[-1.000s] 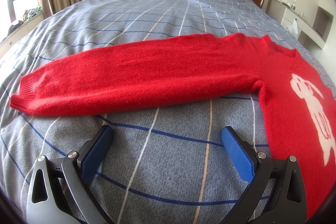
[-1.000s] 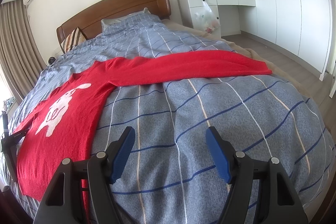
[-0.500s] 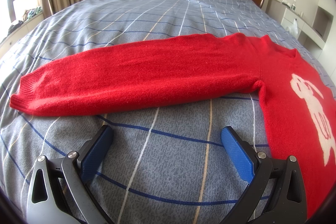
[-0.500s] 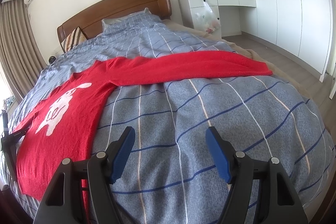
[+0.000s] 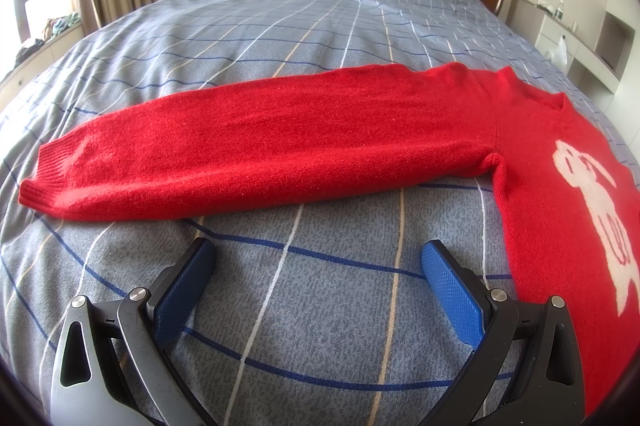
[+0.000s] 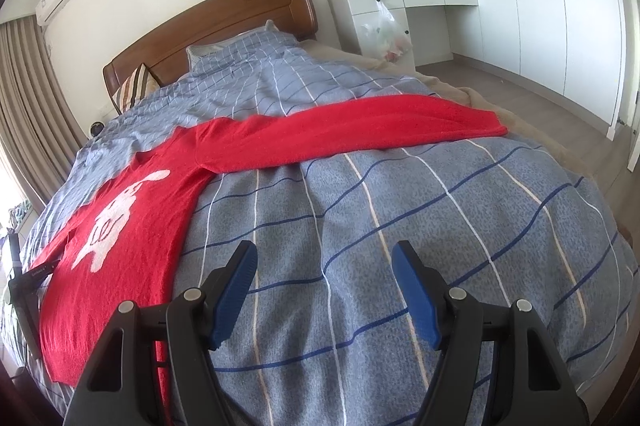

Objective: Fold small clothes
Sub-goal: 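Grasp a sleeve cuff with the right gripper, fold it across the body, release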

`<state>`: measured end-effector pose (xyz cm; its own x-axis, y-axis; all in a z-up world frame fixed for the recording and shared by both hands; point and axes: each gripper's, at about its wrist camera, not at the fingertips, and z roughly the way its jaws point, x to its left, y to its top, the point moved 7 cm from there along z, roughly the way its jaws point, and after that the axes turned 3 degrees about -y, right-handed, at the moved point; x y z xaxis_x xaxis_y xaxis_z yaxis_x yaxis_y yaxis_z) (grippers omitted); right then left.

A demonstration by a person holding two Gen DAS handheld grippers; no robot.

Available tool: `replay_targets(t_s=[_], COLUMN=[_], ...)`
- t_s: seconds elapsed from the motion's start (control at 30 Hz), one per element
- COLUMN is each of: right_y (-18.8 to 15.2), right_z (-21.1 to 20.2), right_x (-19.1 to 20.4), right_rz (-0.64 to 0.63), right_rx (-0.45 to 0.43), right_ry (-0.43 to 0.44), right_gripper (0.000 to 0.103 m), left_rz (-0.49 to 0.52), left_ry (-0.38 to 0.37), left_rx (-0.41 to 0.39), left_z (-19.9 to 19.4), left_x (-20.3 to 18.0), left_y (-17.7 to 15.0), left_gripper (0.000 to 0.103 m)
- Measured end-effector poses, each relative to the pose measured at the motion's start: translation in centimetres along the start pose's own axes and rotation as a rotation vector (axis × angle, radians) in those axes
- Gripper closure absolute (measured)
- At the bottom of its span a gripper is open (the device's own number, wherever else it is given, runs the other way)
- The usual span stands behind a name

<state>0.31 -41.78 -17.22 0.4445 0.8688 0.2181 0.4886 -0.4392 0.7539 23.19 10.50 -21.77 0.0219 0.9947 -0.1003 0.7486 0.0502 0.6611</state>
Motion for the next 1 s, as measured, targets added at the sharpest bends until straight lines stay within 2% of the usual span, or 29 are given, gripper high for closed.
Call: replay_targets(t_s=[0.13, 0.27, 0.4, 0.47, 0.53, 0.57, 0.63, 0.73, 0.87, 0.93, 1.0], right_y=[0.3, 2.2, 5.8, 6.8, 7.2, 7.3, 7.7, 8.0, 8.5, 8.8, 9.0], right_z=[-0.3, -0.5, 1.6, 3.7, 6.1, 7.0, 8.2, 9.7, 11.3, 11.8, 12.1], right_x=[-0.5, -3.4, -9.8, -12.9, -14.7, -15.5, -16.8, -17.6, -18.0, -17.8, -17.6], right_rz=[0.046, 0.208, 0.496, 0.652, 0.784, 0.835, 0.921, 0.997, 1.018, 1.004, 0.963], right_rx=[-0.012, -0.006, 0.018, 0.066, 0.13, 0.152, 0.149, 0.15, 0.148, 0.154, 0.166], right_ry=[0.027, 0.112, 0.175, 0.208, 0.265, 0.273, 0.278, 0.302, 0.306, 0.306, 0.295], right_gripper=[0.034, 0.034, 0.034, 0.034, 0.038, 0.044, 0.048, 0.053, 0.059, 0.065, 0.076], left_rz=[0.0, 0.0, 0.0, 0.0, 0.0, 0.0, 0.0, 0.0, -0.002, -0.004, 0.001], left_ry=[0.0, 0.0, 0.0, 0.0, 0.0, 0.0, 0.0, 0.0, -0.002, -0.003, -0.001], left_rx=[0.0, 0.0, 0.0, 0.0, 0.0, 0.0, 0.0, 0.0, 0.0, 0.0, 0.007], left_z=[0.0, 0.0, 0.0, 0.0, 0.0, 0.0, 0.0, 0.0, 0.0, 0.0, 0.1], left_x=[0.0, 0.0, 0.0, 0.0, 0.0, 0.0, 0.0, 0.0, 0.0, 0.0, -0.1], left_y=[0.0, 0.0, 0.0, 0.0, 0.0, 0.0, 0.0, 0.0, -0.1, -0.1, 0.0], left_gripper=[0.0, 0.0, 0.0, 0.0, 0.0, 0.0, 0.0, 0.0, 0.0, 0.0, 0.0])
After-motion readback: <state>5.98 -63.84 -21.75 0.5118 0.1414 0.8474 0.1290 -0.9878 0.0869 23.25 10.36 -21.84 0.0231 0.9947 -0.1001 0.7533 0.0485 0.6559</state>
